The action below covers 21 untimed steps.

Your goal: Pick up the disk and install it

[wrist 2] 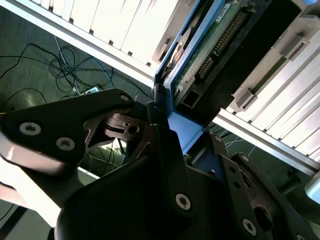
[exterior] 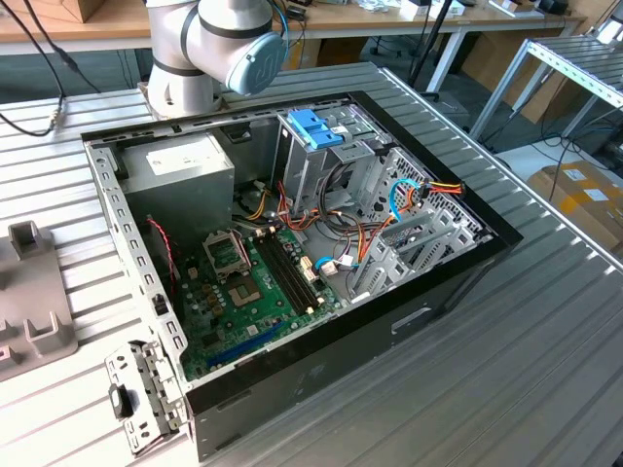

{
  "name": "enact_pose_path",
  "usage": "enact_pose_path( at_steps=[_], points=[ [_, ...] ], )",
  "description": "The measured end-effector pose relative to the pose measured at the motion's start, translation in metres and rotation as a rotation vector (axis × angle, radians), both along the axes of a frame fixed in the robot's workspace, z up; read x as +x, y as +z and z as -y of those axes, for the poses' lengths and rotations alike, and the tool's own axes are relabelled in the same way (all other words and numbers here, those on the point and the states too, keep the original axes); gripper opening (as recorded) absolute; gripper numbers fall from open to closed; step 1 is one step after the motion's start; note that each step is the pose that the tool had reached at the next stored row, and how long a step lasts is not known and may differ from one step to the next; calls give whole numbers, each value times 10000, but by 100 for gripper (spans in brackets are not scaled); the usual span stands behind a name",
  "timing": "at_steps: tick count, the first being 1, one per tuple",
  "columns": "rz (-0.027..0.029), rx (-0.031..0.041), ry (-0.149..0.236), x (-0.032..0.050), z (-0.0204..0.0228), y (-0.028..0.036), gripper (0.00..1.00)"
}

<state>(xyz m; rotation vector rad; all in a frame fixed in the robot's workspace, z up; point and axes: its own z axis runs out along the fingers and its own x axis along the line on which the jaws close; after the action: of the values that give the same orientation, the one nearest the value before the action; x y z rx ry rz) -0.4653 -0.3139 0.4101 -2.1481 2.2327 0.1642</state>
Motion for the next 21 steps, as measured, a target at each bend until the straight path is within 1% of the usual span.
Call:
enact_pose_path(
  at_steps=[6, 21],
  points=[
    [1, 0, 0, 0, 0, 32, 37],
    [0, 0, 0, 0, 0, 142, 37]
  ],
)
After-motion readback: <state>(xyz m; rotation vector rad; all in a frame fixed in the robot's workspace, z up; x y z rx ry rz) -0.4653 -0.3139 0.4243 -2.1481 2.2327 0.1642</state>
